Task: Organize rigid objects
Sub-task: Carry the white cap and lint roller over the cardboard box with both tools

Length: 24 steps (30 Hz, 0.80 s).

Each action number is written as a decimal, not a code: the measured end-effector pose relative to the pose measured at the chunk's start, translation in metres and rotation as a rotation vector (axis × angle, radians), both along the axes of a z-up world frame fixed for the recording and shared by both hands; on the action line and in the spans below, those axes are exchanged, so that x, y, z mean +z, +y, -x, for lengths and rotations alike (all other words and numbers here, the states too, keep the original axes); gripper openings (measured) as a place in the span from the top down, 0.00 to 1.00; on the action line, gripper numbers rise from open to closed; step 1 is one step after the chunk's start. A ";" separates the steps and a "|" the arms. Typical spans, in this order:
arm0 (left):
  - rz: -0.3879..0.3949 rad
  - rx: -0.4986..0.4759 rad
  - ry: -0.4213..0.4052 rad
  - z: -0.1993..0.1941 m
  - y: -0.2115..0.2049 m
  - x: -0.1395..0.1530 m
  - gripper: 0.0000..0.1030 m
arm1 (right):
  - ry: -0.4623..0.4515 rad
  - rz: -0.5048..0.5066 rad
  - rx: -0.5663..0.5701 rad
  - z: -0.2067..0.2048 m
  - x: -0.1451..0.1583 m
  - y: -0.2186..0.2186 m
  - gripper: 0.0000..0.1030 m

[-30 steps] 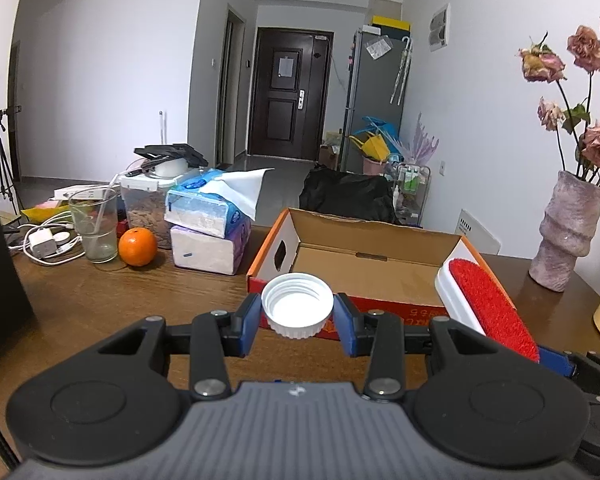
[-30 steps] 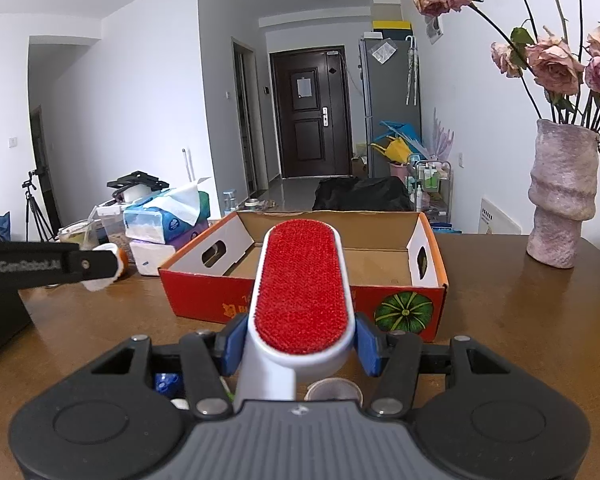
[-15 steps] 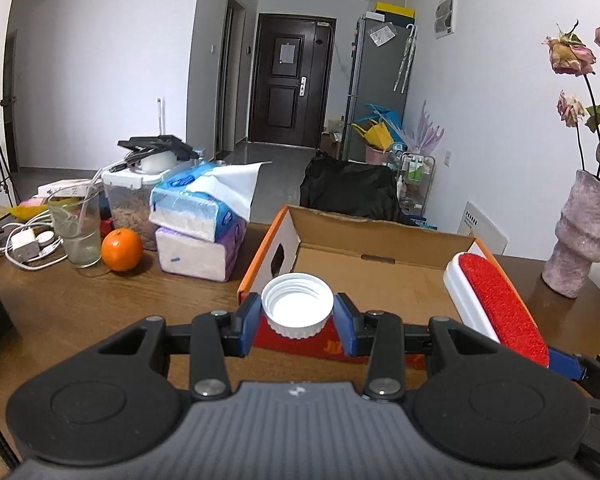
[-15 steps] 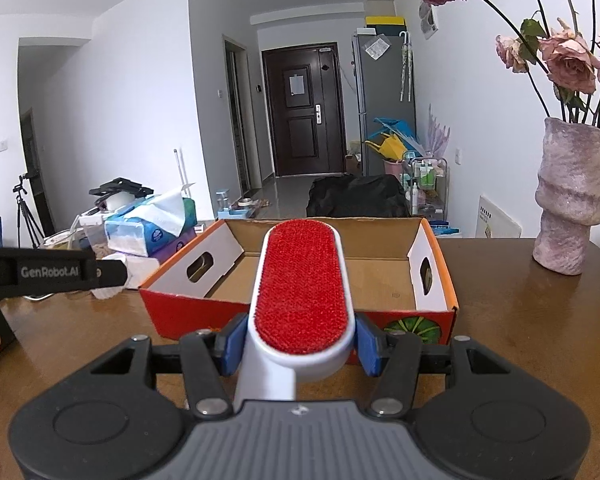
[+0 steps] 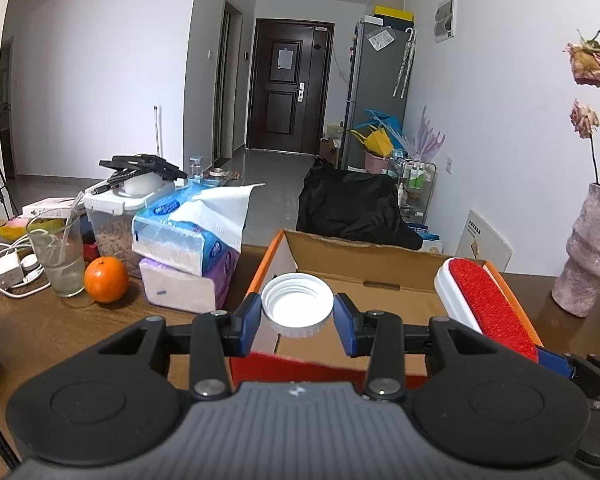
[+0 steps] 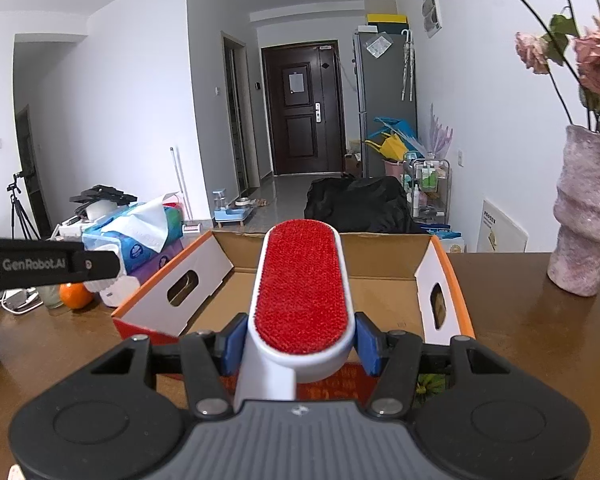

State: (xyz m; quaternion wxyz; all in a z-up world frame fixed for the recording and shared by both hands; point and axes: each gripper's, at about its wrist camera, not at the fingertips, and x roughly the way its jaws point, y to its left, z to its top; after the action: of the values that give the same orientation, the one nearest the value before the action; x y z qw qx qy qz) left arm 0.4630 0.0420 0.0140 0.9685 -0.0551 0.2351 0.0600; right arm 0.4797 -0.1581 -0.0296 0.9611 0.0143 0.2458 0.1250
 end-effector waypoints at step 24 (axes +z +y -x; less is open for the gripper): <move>-0.049 -0.018 0.191 -0.100 0.002 -0.036 0.61 | 0.078 0.053 -0.009 -0.086 -0.009 0.020 0.47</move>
State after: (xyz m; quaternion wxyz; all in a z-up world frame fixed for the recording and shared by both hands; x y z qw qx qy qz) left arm 0.5626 0.0441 -0.0216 0.9433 -0.0235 0.3253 0.0621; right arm 0.5652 -0.1379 -0.0390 0.9515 -0.0050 0.2860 0.1133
